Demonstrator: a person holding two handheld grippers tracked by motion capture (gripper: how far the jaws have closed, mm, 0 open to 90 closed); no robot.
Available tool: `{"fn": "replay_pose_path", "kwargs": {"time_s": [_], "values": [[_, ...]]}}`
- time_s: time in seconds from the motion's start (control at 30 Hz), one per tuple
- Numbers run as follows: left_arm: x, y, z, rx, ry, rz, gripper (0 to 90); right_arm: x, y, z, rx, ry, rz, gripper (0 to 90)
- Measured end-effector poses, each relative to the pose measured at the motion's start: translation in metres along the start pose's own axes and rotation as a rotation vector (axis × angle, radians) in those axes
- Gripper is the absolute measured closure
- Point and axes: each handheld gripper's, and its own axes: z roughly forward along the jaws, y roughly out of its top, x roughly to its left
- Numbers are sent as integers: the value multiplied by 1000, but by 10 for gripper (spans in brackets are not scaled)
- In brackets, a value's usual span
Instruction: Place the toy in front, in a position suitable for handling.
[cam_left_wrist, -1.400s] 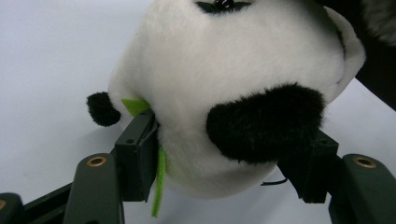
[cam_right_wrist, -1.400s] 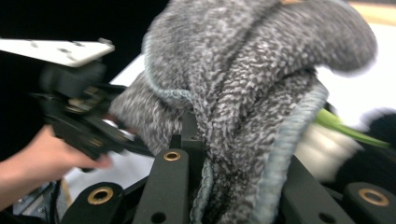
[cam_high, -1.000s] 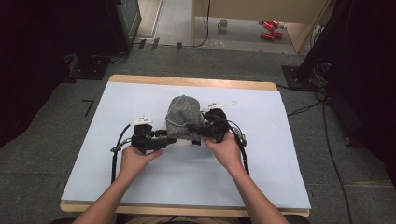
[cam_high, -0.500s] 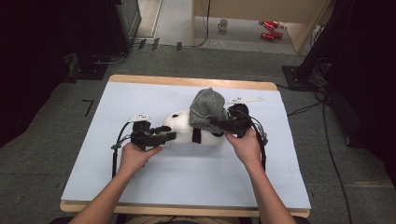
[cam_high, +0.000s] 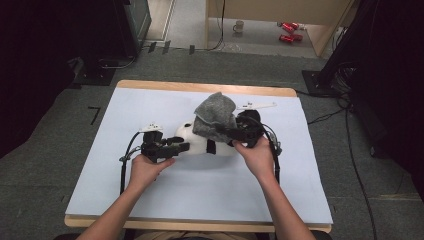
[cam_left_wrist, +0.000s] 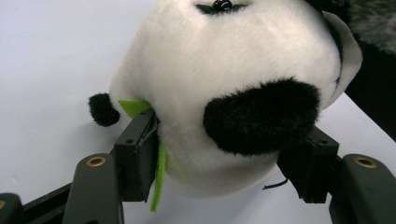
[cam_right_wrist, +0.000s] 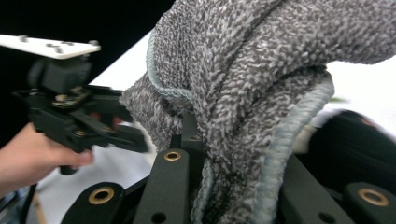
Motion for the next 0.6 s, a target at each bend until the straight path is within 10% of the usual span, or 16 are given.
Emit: {"fn": "replay_pose_path", "kwargs": {"time_s": [0.27,0.43,0.6], "values": [[-8,-7,0,-6,23,24,354,33,-1,40,58,56,-76,787],[-4,-8,0,-1,18,12,351,20,-9,54,81,85,-38,787],[2,-5,0,-4,7,4,349,12,-9,42,87,-9,-79,783]]}}
